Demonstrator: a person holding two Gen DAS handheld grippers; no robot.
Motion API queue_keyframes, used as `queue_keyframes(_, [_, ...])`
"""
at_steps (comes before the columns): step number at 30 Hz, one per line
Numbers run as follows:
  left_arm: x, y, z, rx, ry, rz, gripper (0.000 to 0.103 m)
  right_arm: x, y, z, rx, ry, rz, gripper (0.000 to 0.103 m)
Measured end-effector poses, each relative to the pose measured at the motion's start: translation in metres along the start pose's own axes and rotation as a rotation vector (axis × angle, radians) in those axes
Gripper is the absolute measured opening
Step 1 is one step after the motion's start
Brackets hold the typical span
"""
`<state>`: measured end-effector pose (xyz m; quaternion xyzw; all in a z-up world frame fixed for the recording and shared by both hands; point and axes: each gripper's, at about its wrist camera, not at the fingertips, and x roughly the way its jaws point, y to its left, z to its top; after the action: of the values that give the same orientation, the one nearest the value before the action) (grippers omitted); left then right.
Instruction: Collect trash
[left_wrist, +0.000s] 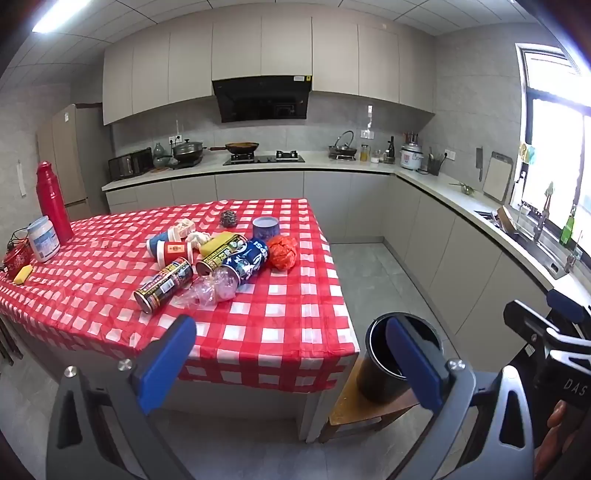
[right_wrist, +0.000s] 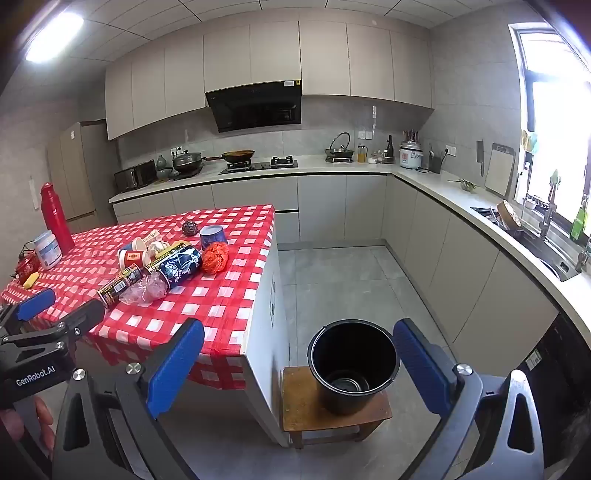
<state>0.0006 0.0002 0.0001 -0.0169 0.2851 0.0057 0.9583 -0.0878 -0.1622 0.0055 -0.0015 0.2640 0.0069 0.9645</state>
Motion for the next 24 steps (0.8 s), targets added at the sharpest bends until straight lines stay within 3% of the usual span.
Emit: queue_keyframes(24, [0.0,-0.004,0.006,0.011,-0.024,0.008,0.103,-0.003,-0.009,0.005,0.016,-0.008,0.003,0.103])
